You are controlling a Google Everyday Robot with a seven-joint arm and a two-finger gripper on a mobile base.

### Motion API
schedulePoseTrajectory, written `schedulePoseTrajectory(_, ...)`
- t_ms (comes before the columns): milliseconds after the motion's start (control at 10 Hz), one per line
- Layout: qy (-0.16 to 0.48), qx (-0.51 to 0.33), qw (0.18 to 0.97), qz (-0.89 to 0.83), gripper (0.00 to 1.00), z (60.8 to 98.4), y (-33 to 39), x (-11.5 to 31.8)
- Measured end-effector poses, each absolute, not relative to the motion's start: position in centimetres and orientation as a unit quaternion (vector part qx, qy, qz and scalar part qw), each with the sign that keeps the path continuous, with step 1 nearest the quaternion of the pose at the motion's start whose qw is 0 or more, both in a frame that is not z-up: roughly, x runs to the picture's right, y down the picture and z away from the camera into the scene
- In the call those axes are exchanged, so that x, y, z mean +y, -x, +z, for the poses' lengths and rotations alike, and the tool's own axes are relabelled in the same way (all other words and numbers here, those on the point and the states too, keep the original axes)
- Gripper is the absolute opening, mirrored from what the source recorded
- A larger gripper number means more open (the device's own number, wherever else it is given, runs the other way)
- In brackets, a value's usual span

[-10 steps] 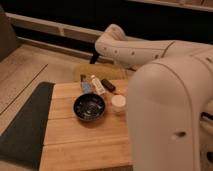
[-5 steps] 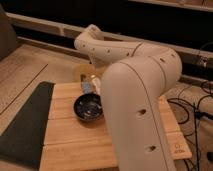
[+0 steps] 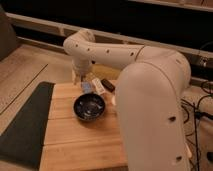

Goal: Move the arm in a circular motion

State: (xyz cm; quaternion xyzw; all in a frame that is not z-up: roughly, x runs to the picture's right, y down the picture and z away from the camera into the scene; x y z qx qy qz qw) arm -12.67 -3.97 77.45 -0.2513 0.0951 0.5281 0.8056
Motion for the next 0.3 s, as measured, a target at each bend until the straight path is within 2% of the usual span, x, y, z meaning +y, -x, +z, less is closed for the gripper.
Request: schedulePoseTrajectory(300,0.27,0.095,0.813,0.508,0.65,75.74,12.44,-1.33)
